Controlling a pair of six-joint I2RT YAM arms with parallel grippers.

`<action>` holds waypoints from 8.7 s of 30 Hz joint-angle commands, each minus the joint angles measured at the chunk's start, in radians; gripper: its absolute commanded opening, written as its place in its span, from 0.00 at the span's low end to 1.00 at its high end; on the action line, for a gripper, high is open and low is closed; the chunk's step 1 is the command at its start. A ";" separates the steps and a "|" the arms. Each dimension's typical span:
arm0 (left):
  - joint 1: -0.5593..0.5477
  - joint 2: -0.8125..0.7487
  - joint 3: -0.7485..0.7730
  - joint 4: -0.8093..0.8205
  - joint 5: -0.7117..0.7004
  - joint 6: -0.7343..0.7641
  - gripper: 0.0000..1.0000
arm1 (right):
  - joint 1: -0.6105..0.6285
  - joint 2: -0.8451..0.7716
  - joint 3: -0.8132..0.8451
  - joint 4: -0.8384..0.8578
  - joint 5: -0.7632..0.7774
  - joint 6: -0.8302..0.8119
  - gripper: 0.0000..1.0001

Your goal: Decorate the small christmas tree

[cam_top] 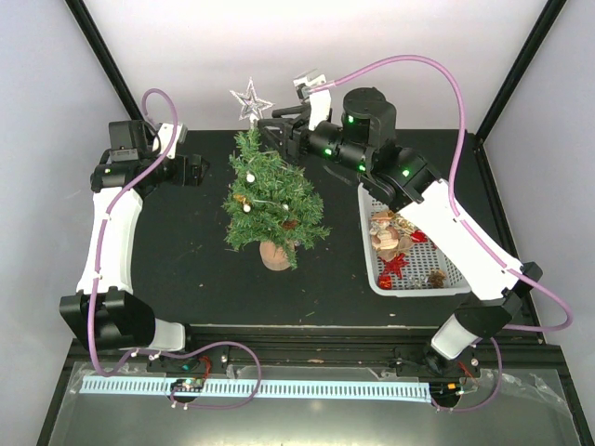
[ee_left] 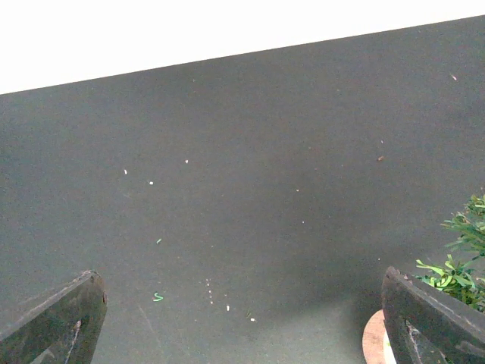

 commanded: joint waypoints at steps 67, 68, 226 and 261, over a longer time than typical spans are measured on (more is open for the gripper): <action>-0.004 0.049 -0.014 -0.102 -0.045 0.059 0.99 | -0.579 0.133 -0.816 -0.295 0.105 0.341 0.31; -0.004 0.048 -0.016 -0.102 -0.047 0.060 0.99 | -0.580 0.140 -0.817 -0.289 0.096 0.340 0.29; -0.001 0.001 -0.129 -0.025 -0.050 0.038 0.99 | 0.111 0.139 0.178 -0.811 0.168 0.006 0.23; 0.002 -0.009 -0.140 -0.025 -0.058 0.049 0.99 | 0.111 0.060 0.087 -0.768 0.163 0.051 0.36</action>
